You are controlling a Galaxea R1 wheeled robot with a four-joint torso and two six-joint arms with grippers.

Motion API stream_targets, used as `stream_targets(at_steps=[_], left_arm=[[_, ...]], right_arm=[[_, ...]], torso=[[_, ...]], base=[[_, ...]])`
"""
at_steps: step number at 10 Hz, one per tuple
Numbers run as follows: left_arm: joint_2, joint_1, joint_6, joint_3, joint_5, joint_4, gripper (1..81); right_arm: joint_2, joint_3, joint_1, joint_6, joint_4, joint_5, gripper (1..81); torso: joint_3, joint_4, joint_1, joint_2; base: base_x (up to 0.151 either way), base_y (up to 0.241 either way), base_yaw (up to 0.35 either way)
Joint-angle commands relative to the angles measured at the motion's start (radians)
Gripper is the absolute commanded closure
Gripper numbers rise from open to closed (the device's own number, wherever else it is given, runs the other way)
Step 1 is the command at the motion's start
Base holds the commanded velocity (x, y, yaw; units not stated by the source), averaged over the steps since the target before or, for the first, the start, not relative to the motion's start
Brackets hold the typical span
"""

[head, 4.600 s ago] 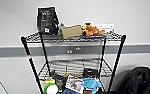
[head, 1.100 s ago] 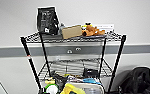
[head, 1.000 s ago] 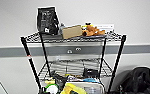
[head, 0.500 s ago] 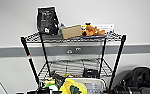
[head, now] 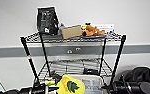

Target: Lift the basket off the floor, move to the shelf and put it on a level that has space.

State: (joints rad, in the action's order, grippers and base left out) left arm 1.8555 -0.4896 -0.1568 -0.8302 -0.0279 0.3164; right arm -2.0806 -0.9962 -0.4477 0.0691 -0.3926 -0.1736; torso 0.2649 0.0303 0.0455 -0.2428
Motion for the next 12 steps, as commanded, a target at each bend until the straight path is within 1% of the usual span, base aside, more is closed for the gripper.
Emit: stream_targets(at_steps=[1,2,4,7,12], left_arm=[[-0.039,0.182,-0.032,0.059,0.031,0.013,81.1],[-0.047,0.202,-0.050,0.057,0.028,0.015,81.1],[-0.045,0.248,-0.076,0.056,0.022,0.016,81.1],[-0.051,0.305,-0.115,0.068,0.020,0.016,81.1],[-0.067,0.348,-0.139,0.082,0.013,0.017,81.1]], right_arm=[[-0.052,0.042,0.215,-0.015,-0.080,-0.030,81.1],[-0.071,0.027,0.230,-0.012,-0.089,-0.044,81.1],[-0.092,0.005,0.272,0.014,-0.089,-0.064,81.1],[-0.097,0.010,0.332,0.054,-0.089,-0.079,81.1],[-0.101,0.028,0.407,0.106,-0.089,-0.102,81.1]], torso=[[0.000,0.000,0.000,0.000],[0.000,0.000,0.000,0.000],[0.000,0.000,0.000,0.000],[0.000,0.000,0.000,0.000],[0.000,0.000,0.000,0.000]], base=[[0.000,0.000,0.000],[0.000,0.000,0.000],[0.000,0.000,0.000],[0.000,0.000,0.000],[0.000,0.000,0.000]])
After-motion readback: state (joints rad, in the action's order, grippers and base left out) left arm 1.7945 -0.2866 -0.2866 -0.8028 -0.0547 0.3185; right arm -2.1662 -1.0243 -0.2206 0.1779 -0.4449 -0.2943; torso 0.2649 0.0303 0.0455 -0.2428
